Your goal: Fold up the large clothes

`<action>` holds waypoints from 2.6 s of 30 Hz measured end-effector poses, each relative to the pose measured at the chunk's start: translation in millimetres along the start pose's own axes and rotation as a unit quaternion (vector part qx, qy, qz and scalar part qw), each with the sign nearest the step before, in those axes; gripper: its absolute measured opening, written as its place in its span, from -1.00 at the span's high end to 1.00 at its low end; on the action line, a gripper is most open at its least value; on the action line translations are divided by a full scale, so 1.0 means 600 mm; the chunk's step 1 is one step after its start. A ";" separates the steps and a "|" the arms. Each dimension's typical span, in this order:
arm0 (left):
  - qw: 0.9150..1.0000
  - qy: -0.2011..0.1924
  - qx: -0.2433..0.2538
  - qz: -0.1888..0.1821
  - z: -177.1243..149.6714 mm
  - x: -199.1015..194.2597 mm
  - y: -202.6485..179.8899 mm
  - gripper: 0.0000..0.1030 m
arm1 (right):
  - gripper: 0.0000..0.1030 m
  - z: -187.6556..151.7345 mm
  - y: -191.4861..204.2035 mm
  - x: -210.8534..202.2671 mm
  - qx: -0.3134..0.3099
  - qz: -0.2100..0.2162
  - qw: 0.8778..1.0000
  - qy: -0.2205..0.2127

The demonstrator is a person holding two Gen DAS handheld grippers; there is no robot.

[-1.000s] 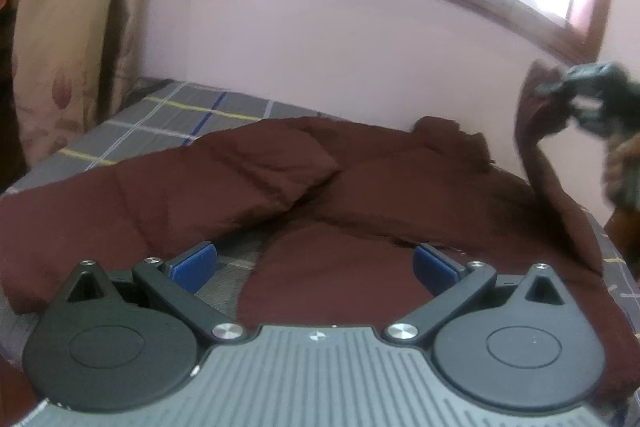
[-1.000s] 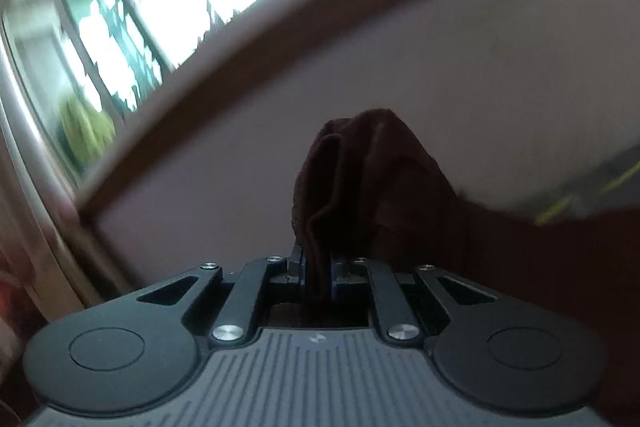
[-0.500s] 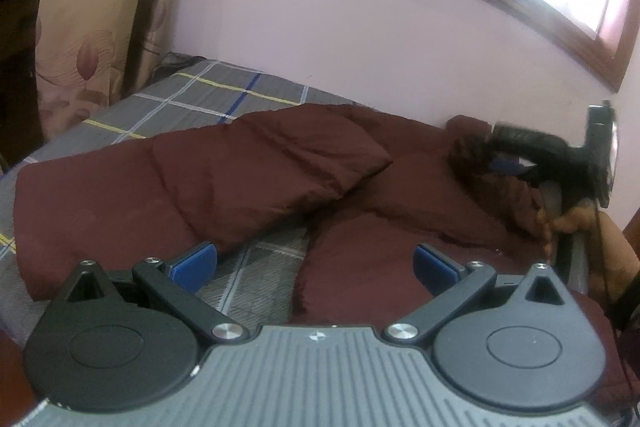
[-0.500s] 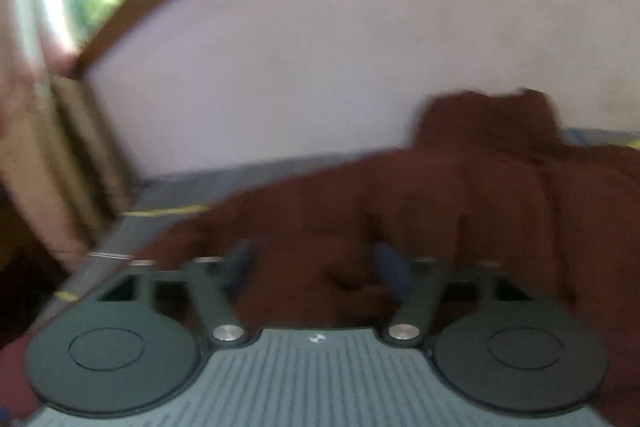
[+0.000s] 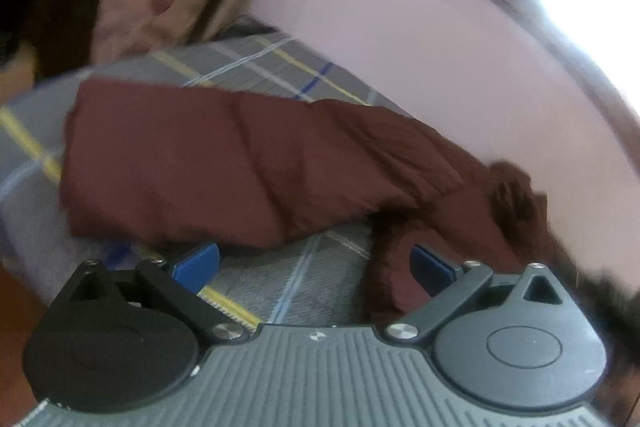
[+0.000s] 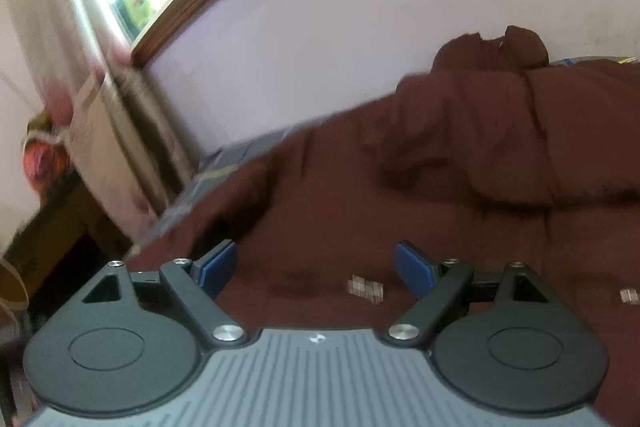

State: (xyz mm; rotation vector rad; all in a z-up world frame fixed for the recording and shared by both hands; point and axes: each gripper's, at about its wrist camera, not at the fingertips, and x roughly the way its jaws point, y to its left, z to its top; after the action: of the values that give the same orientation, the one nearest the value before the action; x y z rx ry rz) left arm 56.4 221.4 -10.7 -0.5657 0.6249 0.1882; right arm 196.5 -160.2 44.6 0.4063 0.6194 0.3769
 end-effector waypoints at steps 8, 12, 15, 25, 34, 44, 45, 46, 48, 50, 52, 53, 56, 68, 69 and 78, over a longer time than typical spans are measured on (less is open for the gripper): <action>0.983 -0.028 -0.181 0.000 -0.006 0.000 0.104 -0.98 | -0.69 -0.046 -0.017 0.004 -0.004 -0.008 1.000 0.018; 0.978 -0.041 -0.203 0.001 0.011 0.006 0.128 -0.98 | -0.70 -0.052 -0.024 0.005 0.000 -0.005 1.000 0.012; 0.976 -0.052 -0.210 0.003 0.026 0.013 0.136 -0.79 | -0.71 -0.056 -0.027 0.002 0.005 -0.001 1.000 0.007; 0.988 -0.107 -0.107 0.029 0.099 0.020 0.098 0.72 | -0.70 -0.058 -0.044 -0.008 0.041 0.006 0.999 -0.010; 0.975 -0.211 0.043 -0.050 0.224 -0.040 -0.151 0.72 | -0.71 -0.057 -0.086 -0.098 0.128 0.015 0.990 -0.058; 0.950 -0.176 0.158 -0.204 0.184 -0.031 -0.501 0.72 | -0.71 -0.040 -0.178 -0.247 0.156 -0.024 0.977 -0.143; 0.947 -0.167 0.168 -0.217 0.169 -0.025 -0.534 0.72 | -0.71 -0.039 -0.187 -0.258 0.159 -0.027 0.975 -0.150; 0.944 -0.154 0.177 -0.231 0.153 -0.012 -0.566 0.72 | -0.71 -0.039 -0.197 -0.270 0.162 -0.030 0.974 -0.158; 0.941 -0.121 0.189 -0.255 0.121 0.014 -0.616 0.72 | -0.72 -0.040 -0.216 -0.287 0.168 -0.035 0.970 -0.170; 0.937 -0.083 0.203 -0.272 0.087 0.048 -0.661 0.72 | -0.72 -0.043 -0.238 -0.300 0.178 -0.039 0.967 -0.177; 0.933 -0.057 0.221 -0.280 0.046 0.084 -0.700 0.72 | -0.73 -0.048 -0.258 -0.310 0.189 -0.046 0.964 -0.180; 0.930 -0.044 0.232 -0.282 0.027 0.104 -0.714 0.72 | -0.74 -0.051 -0.270 -0.314 0.195 -0.046 0.963 -0.182; 0.922 -0.006 0.263 -0.283 -0.031 0.160 -0.747 0.72 | -0.74 -0.059 -0.294 -0.321 0.213 -0.046 0.958 -0.185; 0.898 0.032 0.324 -0.296 -0.096 0.241 -0.757 -0.22 | -0.75 -0.023 -0.294 -0.335 0.224 -0.026 0.955 -0.194; 0.897 0.024 0.325 -0.300 -0.096 0.237 -0.753 -0.42 | -0.75 -0.018 -0.290 -0.336 0.222 -0.026 0.954 -0.198; 0.902 -0.044 0.337 -0.268 -0.045 0.182 -0.648 -0.84 | -0.29 0.102 -0.214 -0.271 0.079 -0.105 0.974 -0.185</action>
State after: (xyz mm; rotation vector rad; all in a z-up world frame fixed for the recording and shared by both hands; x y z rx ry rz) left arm 259.0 -117.6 78.1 -0.0380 0.3880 -0.5101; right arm 140.2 -359.1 107.1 0.5423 0.3242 0.0439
